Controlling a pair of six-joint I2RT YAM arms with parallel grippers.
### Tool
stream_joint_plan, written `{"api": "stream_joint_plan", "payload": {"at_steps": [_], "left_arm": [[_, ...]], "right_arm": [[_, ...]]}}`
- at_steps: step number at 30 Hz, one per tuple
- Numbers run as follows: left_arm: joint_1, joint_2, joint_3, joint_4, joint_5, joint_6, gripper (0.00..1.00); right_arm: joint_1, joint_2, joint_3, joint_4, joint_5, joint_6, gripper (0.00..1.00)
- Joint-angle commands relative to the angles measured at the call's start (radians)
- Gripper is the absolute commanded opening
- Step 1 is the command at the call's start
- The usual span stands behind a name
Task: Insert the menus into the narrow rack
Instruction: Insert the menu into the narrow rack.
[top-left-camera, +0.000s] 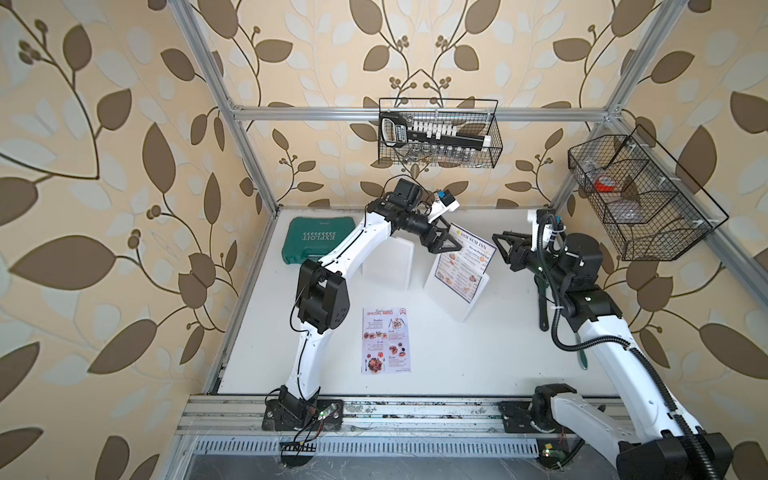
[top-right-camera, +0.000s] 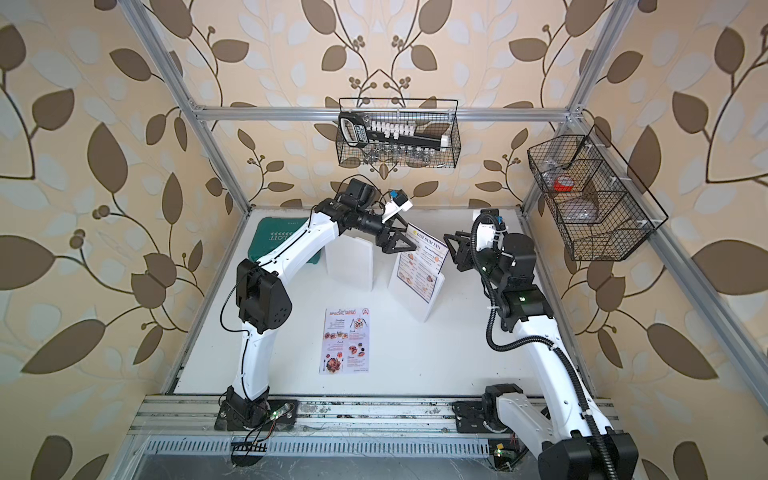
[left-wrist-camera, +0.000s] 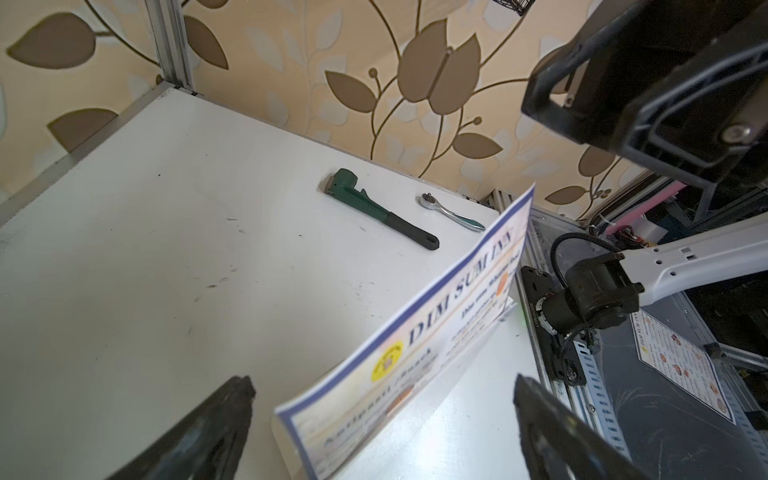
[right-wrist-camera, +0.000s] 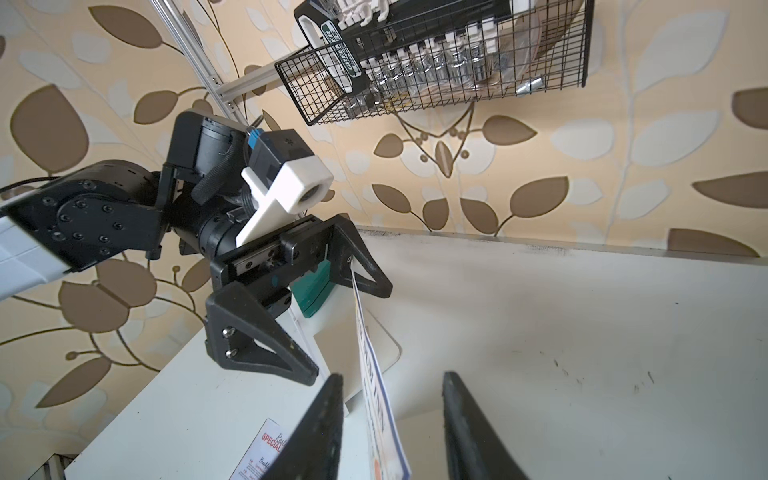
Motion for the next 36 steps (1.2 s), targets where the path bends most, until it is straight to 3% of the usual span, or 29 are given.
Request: {"api": "stream_joint_plan", "payload": {"at_steps": [1, 14, 36], "left_arm": [[0.004, -0.103, -0.022, 0.042, -0.021, -0.011, 0.99], [0.006, -0.180, -0.132, 0.101, -0.117, -0.037, 0.99], [0.006, -0.224, -0.178, 0.113, -0.114, -0.037, 0.99]], "right_arm": [[0.003, 0.062, 0.076, -0.059, -0.009, -0.002, 0.33], [0.096, 0.203, 0.234, -0.207, 0.103, -0.033, 0.09], [0.104, 0.117, 0.121, -0.280, 0.099, -0.060, 0.06]]}}
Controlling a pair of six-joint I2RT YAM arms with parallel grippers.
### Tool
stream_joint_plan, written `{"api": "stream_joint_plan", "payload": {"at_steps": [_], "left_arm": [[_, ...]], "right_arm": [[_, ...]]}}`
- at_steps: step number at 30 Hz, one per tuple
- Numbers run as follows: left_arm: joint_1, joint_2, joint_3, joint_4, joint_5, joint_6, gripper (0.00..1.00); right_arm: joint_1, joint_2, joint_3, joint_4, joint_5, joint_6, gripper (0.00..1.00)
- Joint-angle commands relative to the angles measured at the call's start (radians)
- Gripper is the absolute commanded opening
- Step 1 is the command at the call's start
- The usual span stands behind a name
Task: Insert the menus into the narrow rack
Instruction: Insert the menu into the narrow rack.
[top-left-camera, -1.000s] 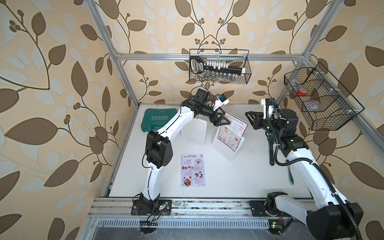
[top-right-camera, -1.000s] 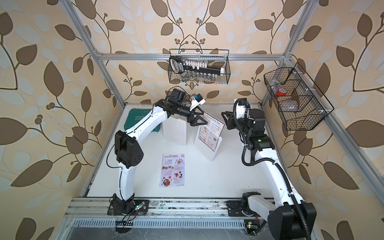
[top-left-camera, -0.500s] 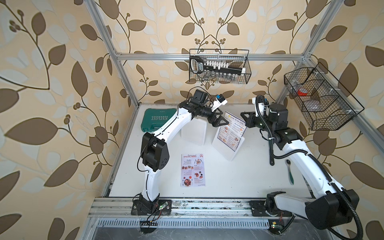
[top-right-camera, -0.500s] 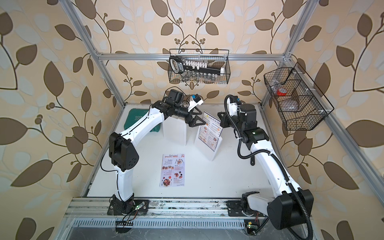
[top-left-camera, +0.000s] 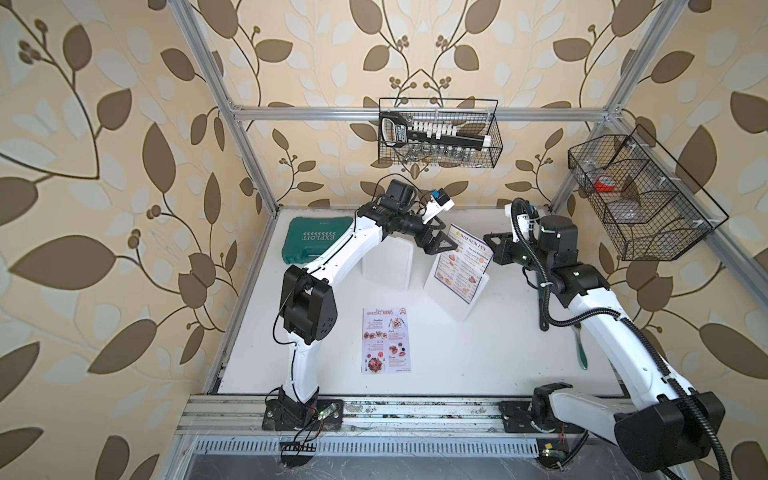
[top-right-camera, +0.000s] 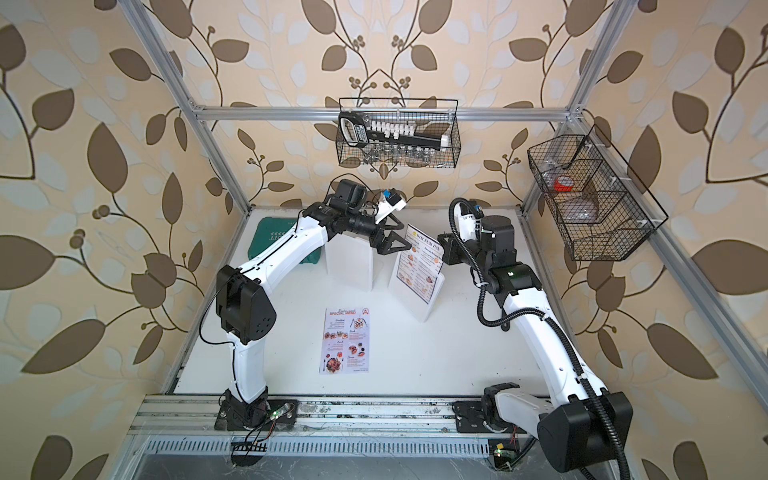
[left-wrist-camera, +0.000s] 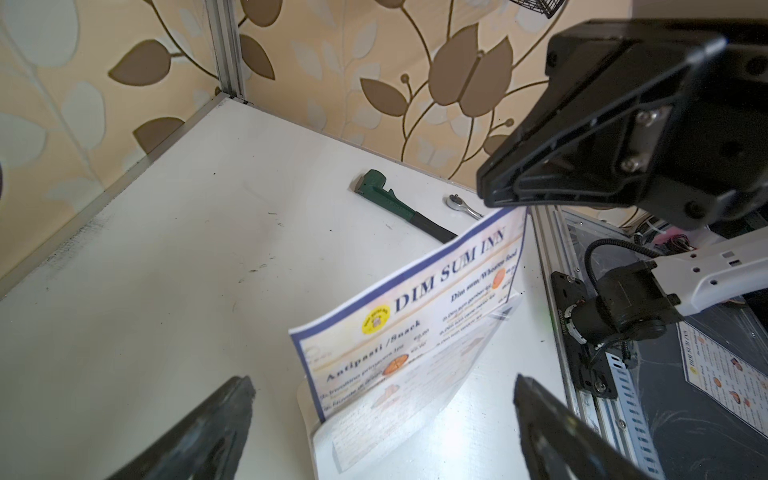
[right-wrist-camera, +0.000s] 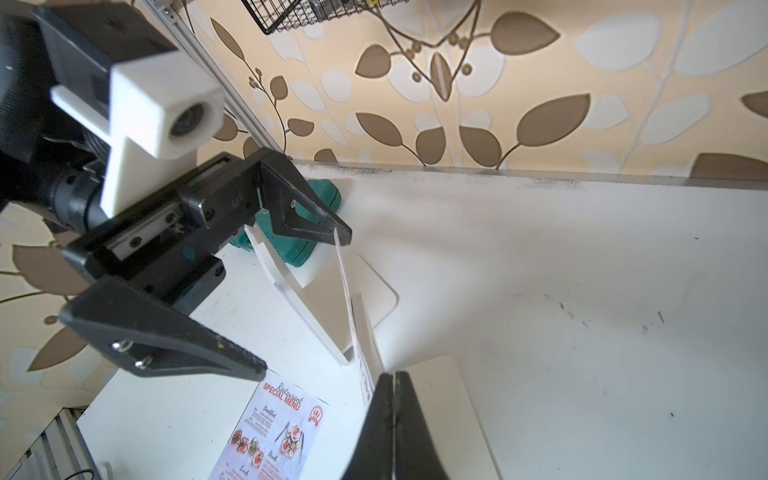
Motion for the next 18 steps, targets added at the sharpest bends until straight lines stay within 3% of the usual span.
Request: {"api": "stream_joint_plan", "payload": {"at_steps": [1, 18], "left_arm": [[0.005, -0.079, -0.007, 0.021, -0.001, -0.002, 0.99], [0.005, -0.100, -0.032, 0.030, -0.013, -0.007, 0.99]], "right_arm": [[0.007, -0.023, -0.029, -0.023, 0.002, -0.011, 0.06], [0.024, -0.110, -0.190, -0.027, -0.044, 0.023, 0.06]]}}
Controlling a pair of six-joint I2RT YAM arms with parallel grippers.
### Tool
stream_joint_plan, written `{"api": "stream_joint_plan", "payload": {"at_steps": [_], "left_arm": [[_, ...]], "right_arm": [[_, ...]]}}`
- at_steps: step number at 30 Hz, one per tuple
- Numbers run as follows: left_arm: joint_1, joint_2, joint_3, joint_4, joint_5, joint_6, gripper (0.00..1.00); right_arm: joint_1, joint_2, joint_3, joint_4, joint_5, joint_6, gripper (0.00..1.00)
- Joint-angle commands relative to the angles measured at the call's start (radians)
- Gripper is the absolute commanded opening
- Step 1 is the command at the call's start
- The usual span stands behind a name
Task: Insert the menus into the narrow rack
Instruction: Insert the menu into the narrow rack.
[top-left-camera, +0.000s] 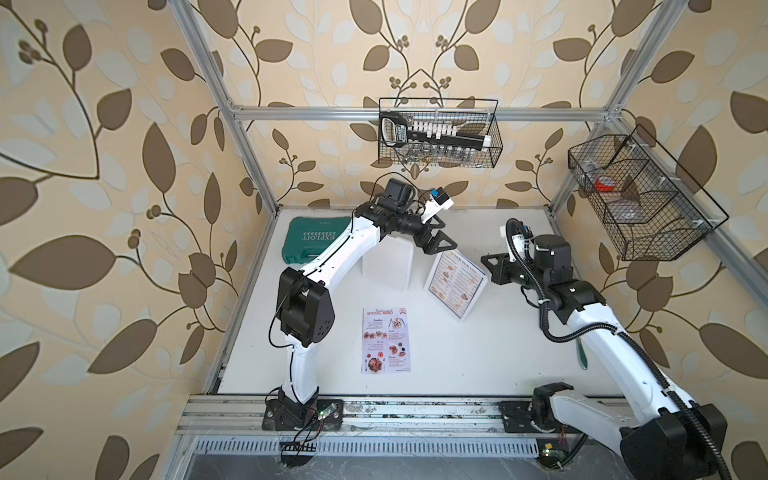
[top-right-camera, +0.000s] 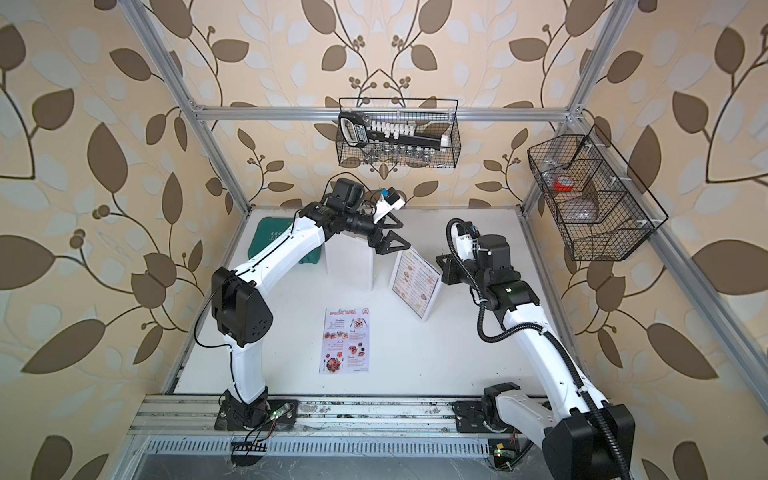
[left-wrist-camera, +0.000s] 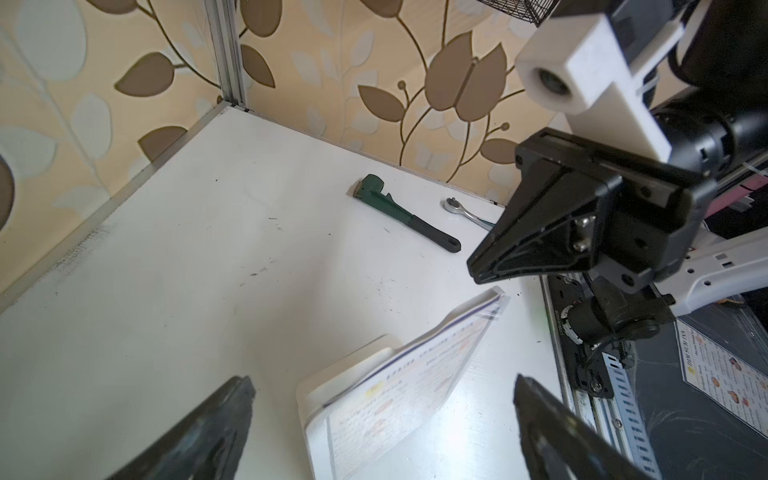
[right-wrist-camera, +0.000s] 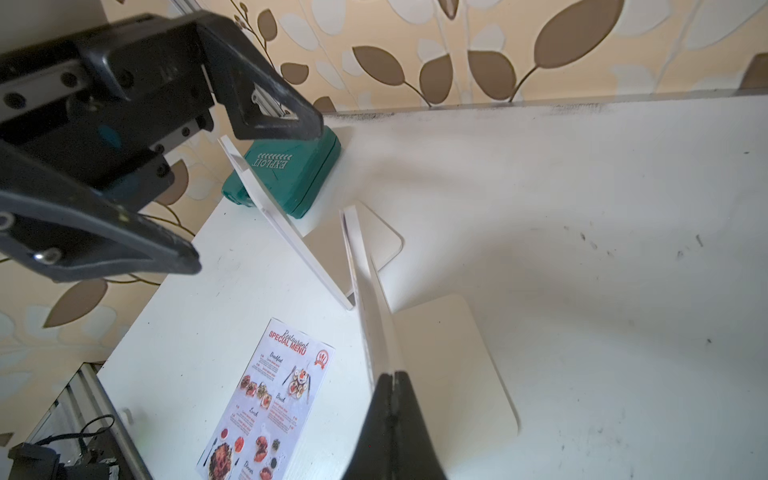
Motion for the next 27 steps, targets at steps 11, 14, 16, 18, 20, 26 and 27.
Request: {"api": "stream_joint_plan", "payload": {"at_steps": [11, 14, 16, 18, 20, 26, 27], "left_arm": [[0.006, -0.136, -0.073, 0.056, -0.199, -0.106, 0.99], [0.004, -0.202, -0.146, 0.047, -0.324, -0.185, 0.99], [0.004, -0.269, -0.233, 0.063, -0.389, -0.229, 0.99], [0.004, -0.343, -0.330, 0.092, -0.471, -0.280, 0.99], [0.005, -0.423, -0.409, 0.100, -0.518, -0.324, 0.99], [0.005, -0.639, -0.589, 0.028, -0.654, -0.447, 0.99], [0.006, -0.667, -0.619, 0.016, -0.667, -0.471, 0.99]], "right_arm": [[0.016, -0.108, -0.026, -0.027, 0.010, 0.007, 0.13], [0.016, -0.128, -0.019, -0.044, 0.001, 0.001, 0.21], [0.016, -0.142, -0.026, -0.055, -0.005, 0.001, 0.26], [0.017, -0.166, -0.037, -0.065, -0.028, 0.010, 0.29], [0.029, -0.214, -0.057, -0.061, -0.029, 0.031, 0.33], [0.135, -0.218, -0.032, -0.132, 0.003, 0.054, 0.40], [0.157, -0.207, -0.027, -0.140, 0.012, 0.061, 0.40]]}}
